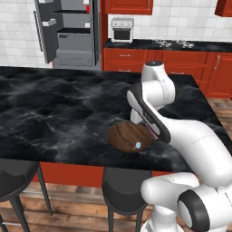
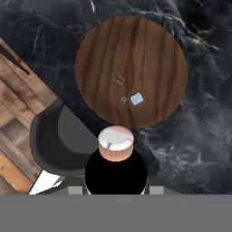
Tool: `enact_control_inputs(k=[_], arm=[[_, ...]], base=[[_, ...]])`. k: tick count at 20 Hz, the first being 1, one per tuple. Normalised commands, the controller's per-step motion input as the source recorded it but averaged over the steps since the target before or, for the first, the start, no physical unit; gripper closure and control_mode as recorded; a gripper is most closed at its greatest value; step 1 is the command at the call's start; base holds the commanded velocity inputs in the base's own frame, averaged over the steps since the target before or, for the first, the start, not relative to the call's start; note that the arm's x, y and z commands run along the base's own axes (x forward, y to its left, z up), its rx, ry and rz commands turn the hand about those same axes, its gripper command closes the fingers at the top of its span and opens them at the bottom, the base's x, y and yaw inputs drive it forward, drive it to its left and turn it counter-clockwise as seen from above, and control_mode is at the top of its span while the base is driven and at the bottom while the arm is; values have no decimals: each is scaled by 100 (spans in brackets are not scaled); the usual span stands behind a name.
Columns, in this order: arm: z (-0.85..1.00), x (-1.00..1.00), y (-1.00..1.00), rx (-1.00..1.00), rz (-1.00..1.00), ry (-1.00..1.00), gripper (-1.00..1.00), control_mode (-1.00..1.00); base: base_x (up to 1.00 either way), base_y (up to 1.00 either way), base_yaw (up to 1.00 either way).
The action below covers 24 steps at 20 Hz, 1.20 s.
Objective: Open the fridge, grab two sodas, and place both sodas inside the bowl with ice on the dining counter.
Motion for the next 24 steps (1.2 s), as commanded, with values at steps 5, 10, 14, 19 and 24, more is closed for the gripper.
enact_control_inputs(k=[5,10,14,19,24], arm=[[-38,37,1,0,10,3,100,-100],[-37,45,10,0,8,4,100,-100],[-38,41,12,0,7,4,100,-100],[-31,30,3,0,5,3,100,-100],[-29,19,0,0,4,0,100,-100]], base=[[0,0,0],[0,0,0],[0,0,0],[0,0,0],[0,0,0]])
